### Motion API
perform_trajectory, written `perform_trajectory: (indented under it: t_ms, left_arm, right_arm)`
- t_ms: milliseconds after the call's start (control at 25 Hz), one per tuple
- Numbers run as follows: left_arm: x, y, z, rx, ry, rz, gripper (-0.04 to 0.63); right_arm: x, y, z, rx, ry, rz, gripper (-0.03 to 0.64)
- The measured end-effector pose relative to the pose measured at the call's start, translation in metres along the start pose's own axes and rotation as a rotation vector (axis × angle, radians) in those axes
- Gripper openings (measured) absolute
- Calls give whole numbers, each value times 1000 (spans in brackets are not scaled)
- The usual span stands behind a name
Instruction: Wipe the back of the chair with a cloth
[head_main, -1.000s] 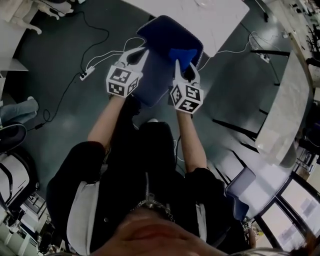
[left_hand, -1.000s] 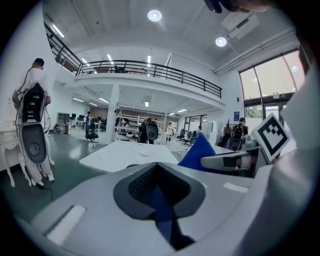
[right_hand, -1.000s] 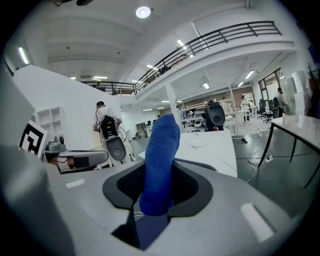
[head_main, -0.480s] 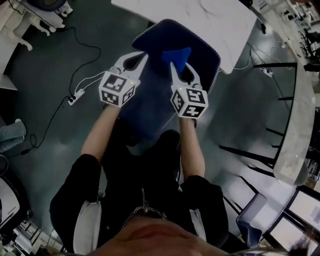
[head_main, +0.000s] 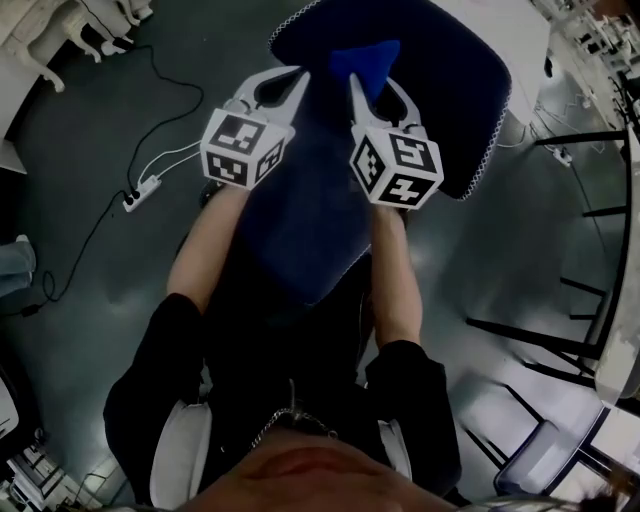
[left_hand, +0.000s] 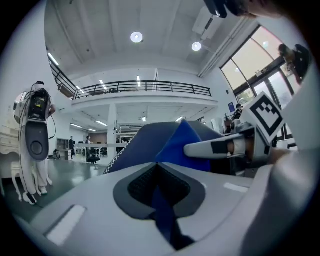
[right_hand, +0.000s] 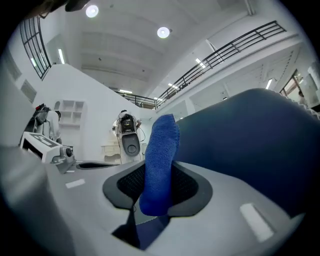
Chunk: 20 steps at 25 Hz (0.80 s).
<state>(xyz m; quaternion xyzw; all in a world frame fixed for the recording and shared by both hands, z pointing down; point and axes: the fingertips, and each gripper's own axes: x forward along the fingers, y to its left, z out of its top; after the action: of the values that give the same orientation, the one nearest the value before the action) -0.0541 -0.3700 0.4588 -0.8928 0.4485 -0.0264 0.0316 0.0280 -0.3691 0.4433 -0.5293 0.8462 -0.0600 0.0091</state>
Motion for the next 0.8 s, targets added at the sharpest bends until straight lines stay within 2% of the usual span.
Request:
perform_trajectory:
  t_ms: [240,320,480,640,800]
  left_arm:
    - [0,-3,5,16,-44,-39,9]
    - [1,-2,7,24,-42,-46,9]
    - [9,7,13,-7,-43,-47,9]
    - [16,9,19,16,-53,-23,9]
    - [20,7,15,35,-51,-10,9]
  right_arm:
    - [11,3,19,-51,-41,32,130]
    - [19,-1,28,-55,-18,27,130]
    - [51,-6,58,-90,32,0,130]
    - [84,-13,73,-13,63,-2,130]
    - [102,-17,70,-29,96,-36,130]
